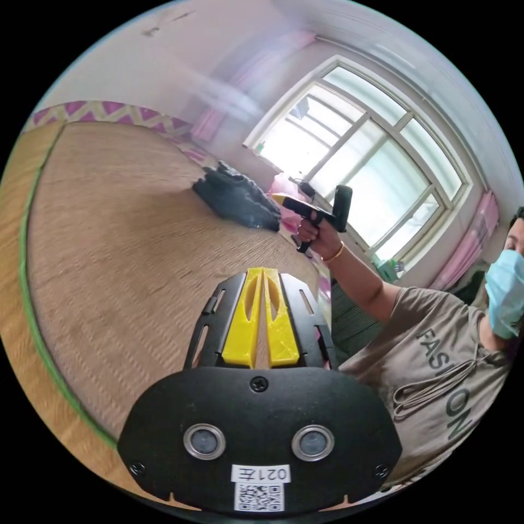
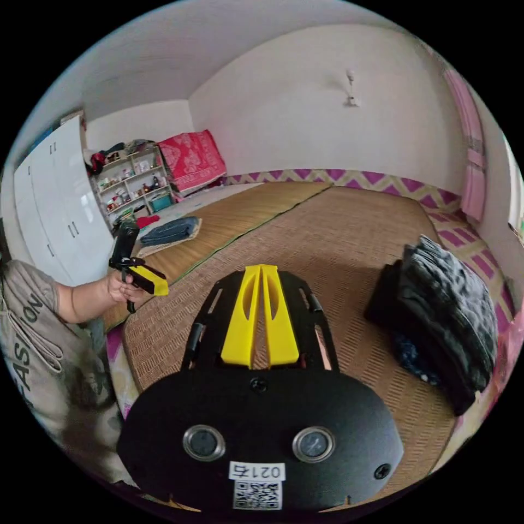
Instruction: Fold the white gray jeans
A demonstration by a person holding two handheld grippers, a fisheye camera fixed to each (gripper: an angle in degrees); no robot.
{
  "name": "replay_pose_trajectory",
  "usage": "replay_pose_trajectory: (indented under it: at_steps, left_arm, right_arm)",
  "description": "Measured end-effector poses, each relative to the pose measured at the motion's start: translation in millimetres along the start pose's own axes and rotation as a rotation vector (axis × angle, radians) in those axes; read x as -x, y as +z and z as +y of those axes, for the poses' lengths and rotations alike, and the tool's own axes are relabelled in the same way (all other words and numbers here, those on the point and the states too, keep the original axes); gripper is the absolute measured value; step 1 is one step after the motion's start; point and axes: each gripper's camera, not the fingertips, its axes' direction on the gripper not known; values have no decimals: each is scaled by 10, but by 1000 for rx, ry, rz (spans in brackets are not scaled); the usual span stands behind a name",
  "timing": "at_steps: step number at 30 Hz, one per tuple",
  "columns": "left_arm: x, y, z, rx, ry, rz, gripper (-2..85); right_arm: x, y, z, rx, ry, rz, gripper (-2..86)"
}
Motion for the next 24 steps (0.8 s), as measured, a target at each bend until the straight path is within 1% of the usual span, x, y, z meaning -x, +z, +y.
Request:
replay_pose_trajectory:
  at_steps: [1,2,3,4,5,6,7,8,9,11,12,13,14,15,17,19,24]
  left_arm:
    - [27,-387,335,-10,-34,-53,-9]
    - [43,-582,495,-20,-49,-78,-9]
    - [75,-968,792,-50,-64,-116,-9]
    - [129,-1343,1050,-86,-86,-138,-9]
    - [158,-1528,1166,-113,-94,-134,-9]
    - [205,-1883,1375,-191,-88,-103,-9]
    - [238,-2210,1557,-269,-63,-71,-9]
    - [242,-2359,1642,-306,-39,-57,-9]
    - [237,-2624,1808,-375,12,-46,-9]
    - [255,-2910,2024,-431,63,-45,-9]
    - [307,-3081,2115,-459,50,26,-9]
    - [265,-3269,2151,-494,108,140,-9]
    - [220,-3355,2174,-513,142,175,-9]
    - [130,-3511,2230,-538,190,210,-9]
    - [-28,-3745,2310,-563,271,252,-10]
    - [-207,-4079,2463,-620,353,291,-10]
    - [-343,-4732,2763,-752,426,400,-10]
  right_arm:
    - [418,373,-345,22,-63,-62,-9]
    - [843,754,-687,43,-123,-108,-9]
    - [1074,953,-866,58,-160,-127,-9]
    - [1547,1351,-1236,97,-236,-157,-9]
    - [2028,1738,-1614,138,-312,-178,-9]
    - [2269,1922,-1804,155,-352,-183,-9]
    - [2728,2265,-2186,174,-416,-190,-9]
    - [3140,2572,-2559,181,-464,-192,-8]
    - [3339,2722,-2752,185,-487,-188,-7]
    - [4067,3282,-3500,186,-571,-177,-1]
    - [4242,3404,-3670,176,-595,-167,1]
    - [4593,3630,-3981,150,-657,-153,10]
    - [4933,3847,-4253,133,-728,-139,25]
    - [5097,3955,-4389,131,-760,-140,36]
    - [5690,4348,-4896,135,-879,-161,76]
    - [6086,4589,-5257,144,-961,-167,87]
    - [6937,5075,-6133,153,-1089,-192,105]
